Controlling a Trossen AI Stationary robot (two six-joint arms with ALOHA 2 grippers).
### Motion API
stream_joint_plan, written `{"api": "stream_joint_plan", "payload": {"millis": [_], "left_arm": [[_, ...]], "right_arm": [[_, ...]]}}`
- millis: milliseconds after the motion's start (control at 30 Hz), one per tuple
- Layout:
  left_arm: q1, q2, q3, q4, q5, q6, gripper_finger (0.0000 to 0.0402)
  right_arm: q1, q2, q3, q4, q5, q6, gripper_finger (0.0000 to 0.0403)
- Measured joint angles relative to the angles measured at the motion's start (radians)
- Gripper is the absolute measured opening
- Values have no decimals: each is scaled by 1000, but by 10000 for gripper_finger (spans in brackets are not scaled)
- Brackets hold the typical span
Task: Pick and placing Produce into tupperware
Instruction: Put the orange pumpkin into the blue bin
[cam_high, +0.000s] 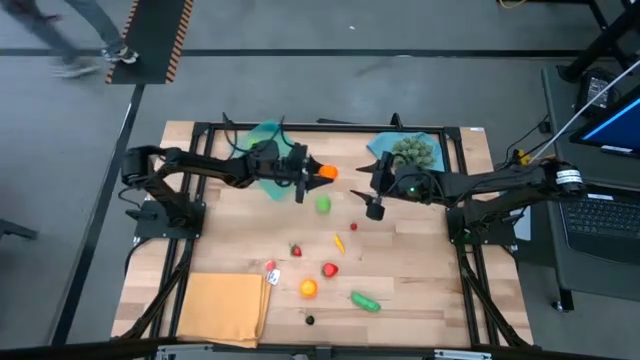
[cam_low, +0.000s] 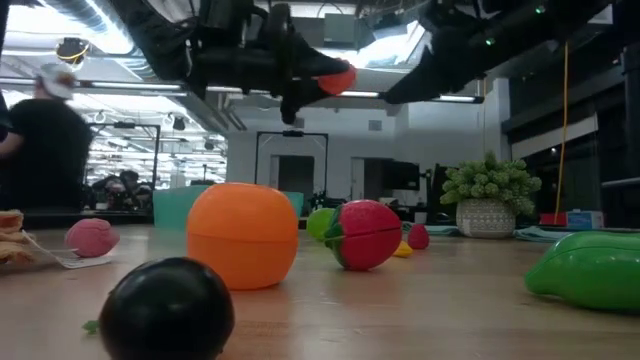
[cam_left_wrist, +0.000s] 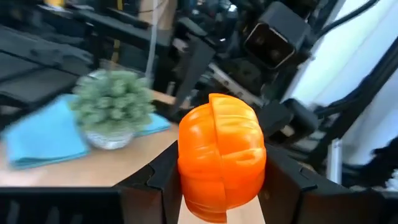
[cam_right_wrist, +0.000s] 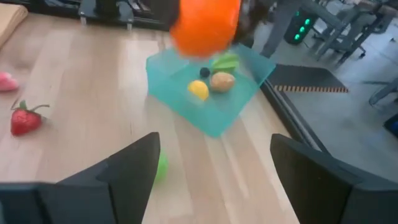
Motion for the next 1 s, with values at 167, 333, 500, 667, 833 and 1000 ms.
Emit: {"api": "stream_joint_plan", "payload": {"millis": [167, 333, 500, 667, 833, 1000], "left_arm": [[9, -143, -89, -65, -113, 101, 157], [3, -296, -201, -68, -189, 143, 152], [3, -426, -307, -68, -234, 165, 152], [4, -522, -407, -69, -315, 191, 152], [4, -570, -461, -69, -315, 219, 152], [7, -579, -472, -71, -320, 265, 152]], "right_arm": [[-2, -80, -105, 115, -57, 6, 307], [-7, -167, -185, 201, -134, 5, 307], [-13, -215, -238, 240, -173, 6, 307], [-13, -221, -292, 343, -202, 37, 307], [-13, -218, -353, 448, -211, 84, 307], [-13, -218, -383, 512, -219, 148, 307]]}}
